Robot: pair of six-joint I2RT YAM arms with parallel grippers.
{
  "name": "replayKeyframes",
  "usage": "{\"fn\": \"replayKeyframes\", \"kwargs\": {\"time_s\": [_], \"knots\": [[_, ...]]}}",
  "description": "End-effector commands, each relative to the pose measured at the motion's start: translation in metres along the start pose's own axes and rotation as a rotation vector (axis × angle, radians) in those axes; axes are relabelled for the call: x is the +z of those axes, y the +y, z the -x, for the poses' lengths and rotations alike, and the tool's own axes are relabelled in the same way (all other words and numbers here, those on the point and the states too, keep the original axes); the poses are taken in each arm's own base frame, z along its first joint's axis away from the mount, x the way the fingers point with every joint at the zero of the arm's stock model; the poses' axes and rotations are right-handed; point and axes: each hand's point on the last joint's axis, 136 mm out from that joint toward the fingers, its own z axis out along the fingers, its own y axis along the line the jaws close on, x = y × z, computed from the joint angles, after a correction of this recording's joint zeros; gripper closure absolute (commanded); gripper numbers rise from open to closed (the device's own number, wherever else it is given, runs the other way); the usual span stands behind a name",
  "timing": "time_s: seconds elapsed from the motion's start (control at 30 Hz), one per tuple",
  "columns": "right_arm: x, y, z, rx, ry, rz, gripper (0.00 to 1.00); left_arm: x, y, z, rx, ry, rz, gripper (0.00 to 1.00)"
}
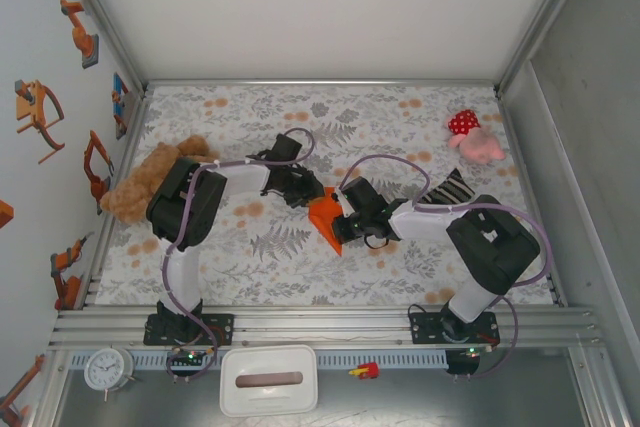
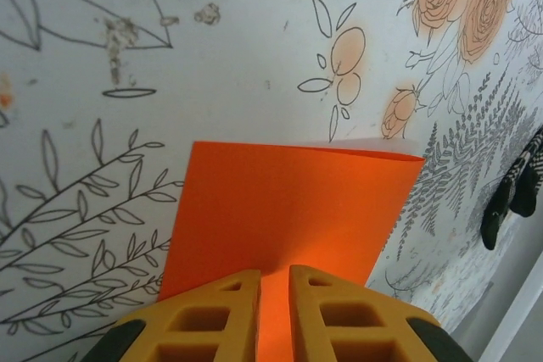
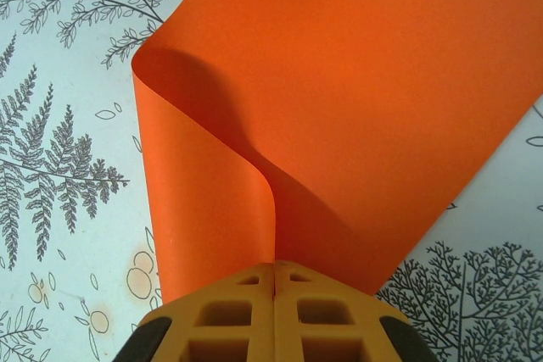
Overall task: Fold a paper plane with a square sheet of paper (pick it up from the middle)
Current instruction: Third fold the triangle at the center of the table.
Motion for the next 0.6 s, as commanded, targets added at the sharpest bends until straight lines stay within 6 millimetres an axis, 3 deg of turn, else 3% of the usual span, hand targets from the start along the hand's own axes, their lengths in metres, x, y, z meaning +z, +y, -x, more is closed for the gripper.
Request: {"fn": "replayKeyframes", "kwargs": {"time_s": [0.0, 0.57], "knots": [[-0.001, -0.005, 0.005, 0.017, 0.000, -0.025, 1.00, 0.005, 0.010, -0.002, 0.016, 0.024, 0.053, 0.82], [-0.006, -0.005, 0.010, 0.013, -0.019, -0.035, 1.00, 0.012, 0.025, -0.005, 0.023, 0.045, 0.120, 0.86]]}}
